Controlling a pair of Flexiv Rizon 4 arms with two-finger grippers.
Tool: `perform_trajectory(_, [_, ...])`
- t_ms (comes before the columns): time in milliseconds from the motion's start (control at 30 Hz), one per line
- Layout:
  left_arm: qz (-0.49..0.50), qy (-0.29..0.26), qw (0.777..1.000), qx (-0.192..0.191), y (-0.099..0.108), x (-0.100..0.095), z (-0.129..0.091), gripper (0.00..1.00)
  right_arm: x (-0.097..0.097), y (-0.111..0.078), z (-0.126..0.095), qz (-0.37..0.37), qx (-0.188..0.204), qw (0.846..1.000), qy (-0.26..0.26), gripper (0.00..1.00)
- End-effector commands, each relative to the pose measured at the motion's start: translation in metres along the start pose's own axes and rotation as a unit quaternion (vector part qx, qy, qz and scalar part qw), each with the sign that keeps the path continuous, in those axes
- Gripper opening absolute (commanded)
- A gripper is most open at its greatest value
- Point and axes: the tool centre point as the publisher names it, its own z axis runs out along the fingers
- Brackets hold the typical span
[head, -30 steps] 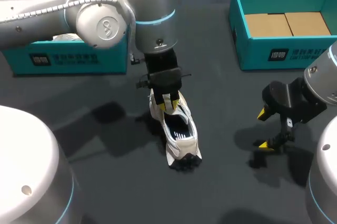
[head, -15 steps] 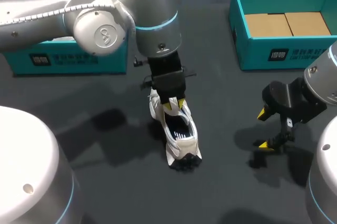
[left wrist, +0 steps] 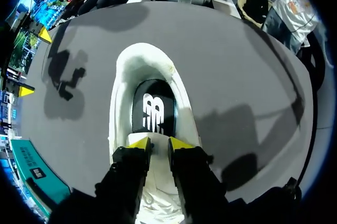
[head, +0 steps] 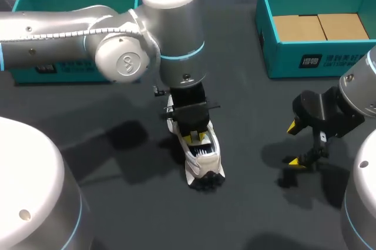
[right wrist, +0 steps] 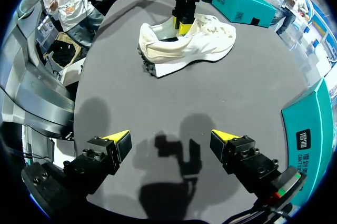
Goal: Take the shoe out of the shoebox, open the shoe tongue, remove and reinsert the insole, then place the shoe into the shoebox
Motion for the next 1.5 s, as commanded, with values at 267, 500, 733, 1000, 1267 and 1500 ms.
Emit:
perform_trajectory(267, [0.010, -0.049, 0.998, -0.039, -0.011, 0.000, -0.046, 0.24, 0.002, 0.000, 0.000, 0.000, 0.001, 1.000, -0.002, 1.00])
perform_trajectory(500, [-0.002, -0.033, 0.999, -0.023, 0.002, -0.007, -0.025, 0.22, 0.002, 0.000, 0.000, 0.000, 0.001, 1.000, -0.002, 1.00])
perform_trajectory(733, [-0.008, -0.028, 0.999, -0.020, 0.001, -0.004, -0.021, 0.20, 0.002, 0.000, 0.000, 0.000, 0.001, 1.000, -0.002, 1.00])
perform_trajectory(1000, [-0.022, -0.052, 0.998, -0.030, -0.023, 0.005, -0.069, 0.29, 0.002, 0.000, 0.000, 0.000, 0.001, 1.000, -0.002, 1.00])
perform_trajectory(1267, [-0.131, -0.039, 0.990, -0.013, -0.048, 0.010, -0.092, 1.00, 0.002, 0.000, 0.000, 0.000, 0.001, 1.000, -0.002, 1.00])
perform_trajectory(1500, [-0.204, -0.022, 0.976, -0.071, -0.047, 0.008, -0.096, 1.00, 0.002, 0.000, 0.000, 0.000, 0.001, 1.000, -0.002, 1.00])
